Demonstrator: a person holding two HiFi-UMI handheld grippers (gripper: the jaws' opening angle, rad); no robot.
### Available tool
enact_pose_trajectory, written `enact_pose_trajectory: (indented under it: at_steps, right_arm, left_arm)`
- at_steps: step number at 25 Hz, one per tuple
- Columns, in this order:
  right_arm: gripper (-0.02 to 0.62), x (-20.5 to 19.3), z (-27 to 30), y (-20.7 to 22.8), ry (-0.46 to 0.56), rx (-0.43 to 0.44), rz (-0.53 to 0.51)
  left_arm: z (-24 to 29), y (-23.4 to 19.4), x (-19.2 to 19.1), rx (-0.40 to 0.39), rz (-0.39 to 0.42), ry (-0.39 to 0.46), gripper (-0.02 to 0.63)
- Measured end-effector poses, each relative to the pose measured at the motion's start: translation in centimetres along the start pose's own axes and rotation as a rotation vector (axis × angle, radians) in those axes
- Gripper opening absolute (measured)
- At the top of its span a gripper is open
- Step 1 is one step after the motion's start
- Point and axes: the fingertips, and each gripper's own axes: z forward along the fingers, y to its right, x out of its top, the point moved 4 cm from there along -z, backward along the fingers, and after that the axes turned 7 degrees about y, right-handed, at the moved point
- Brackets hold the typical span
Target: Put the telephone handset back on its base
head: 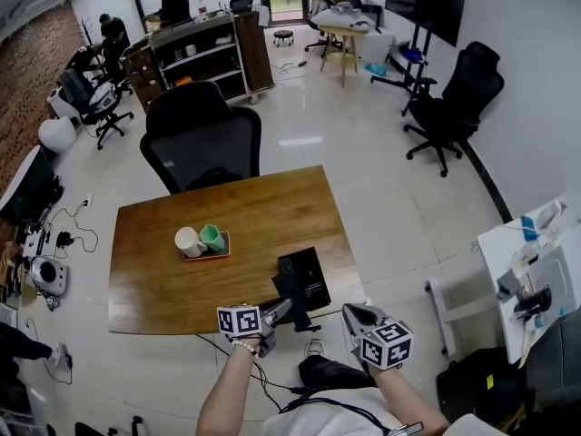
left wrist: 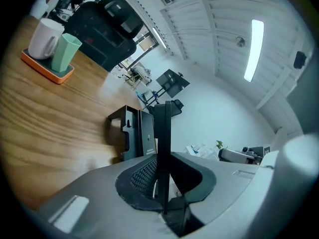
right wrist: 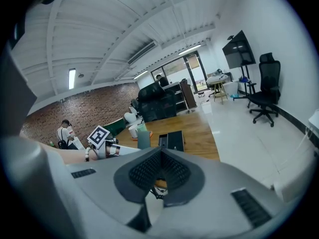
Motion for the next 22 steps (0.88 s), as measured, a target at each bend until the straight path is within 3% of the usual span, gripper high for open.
enact_pose_trajectory:
  at_steps: [11, 22]
  right_arm:
    - [0.002, 1.4, 2.7, 2.4, -0.028, -0.035, -0.001]
    - [0.002, 1.9, 4.7, 3.1, -0.050, -0.033, -0.003]
  left_arm:
    - [2.9, -3.7, 2.5, -0.080, -0.026, -0.045, 0.071]
    - [4.3, -5.0, 2.2, -0.133, -0.064, -0.076, 0.071]
